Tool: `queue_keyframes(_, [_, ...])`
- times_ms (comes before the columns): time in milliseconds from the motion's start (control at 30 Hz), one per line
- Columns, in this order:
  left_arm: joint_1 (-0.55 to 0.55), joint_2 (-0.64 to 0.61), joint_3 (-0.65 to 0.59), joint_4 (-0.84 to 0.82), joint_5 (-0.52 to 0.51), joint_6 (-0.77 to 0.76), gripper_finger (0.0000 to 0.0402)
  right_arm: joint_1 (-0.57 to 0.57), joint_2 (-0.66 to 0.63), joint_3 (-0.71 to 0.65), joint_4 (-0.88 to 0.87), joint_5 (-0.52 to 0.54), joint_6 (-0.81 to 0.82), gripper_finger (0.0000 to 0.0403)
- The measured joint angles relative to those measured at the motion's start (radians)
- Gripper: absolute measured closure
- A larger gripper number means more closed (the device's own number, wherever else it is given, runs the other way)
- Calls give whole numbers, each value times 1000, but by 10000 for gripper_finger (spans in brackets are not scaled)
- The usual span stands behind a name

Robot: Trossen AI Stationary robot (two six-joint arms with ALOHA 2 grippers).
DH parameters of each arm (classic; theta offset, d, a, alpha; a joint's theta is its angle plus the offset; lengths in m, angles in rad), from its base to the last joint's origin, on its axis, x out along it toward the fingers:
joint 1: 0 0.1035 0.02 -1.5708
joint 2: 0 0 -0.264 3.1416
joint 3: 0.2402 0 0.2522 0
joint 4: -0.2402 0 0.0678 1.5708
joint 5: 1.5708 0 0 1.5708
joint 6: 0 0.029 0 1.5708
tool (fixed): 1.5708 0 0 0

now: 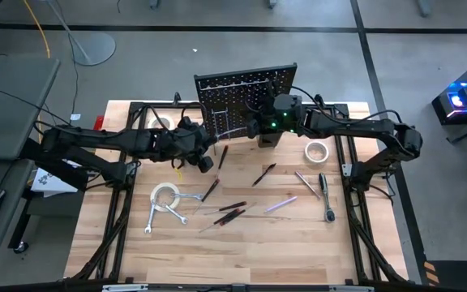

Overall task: Hang tools onto peg board
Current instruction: Hang the silver wrench on the peg board

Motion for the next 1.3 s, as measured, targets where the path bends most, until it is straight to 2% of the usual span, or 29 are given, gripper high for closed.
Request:
queue_keyframes(300, [29, 0, -14, 2, -3, 0, 401, 1, 0, 0, -71, -96, 21, 403])
queue_keyframes(767, [38, 0, -14, 5, -2, 0, 401, 2, -15, 0, -84, -281, 47, 403])
queue_keyframes(1300, [38, 0, -14, 16, -3, 0, 401, 58, -17, 0, -108, -335, 77, 403])
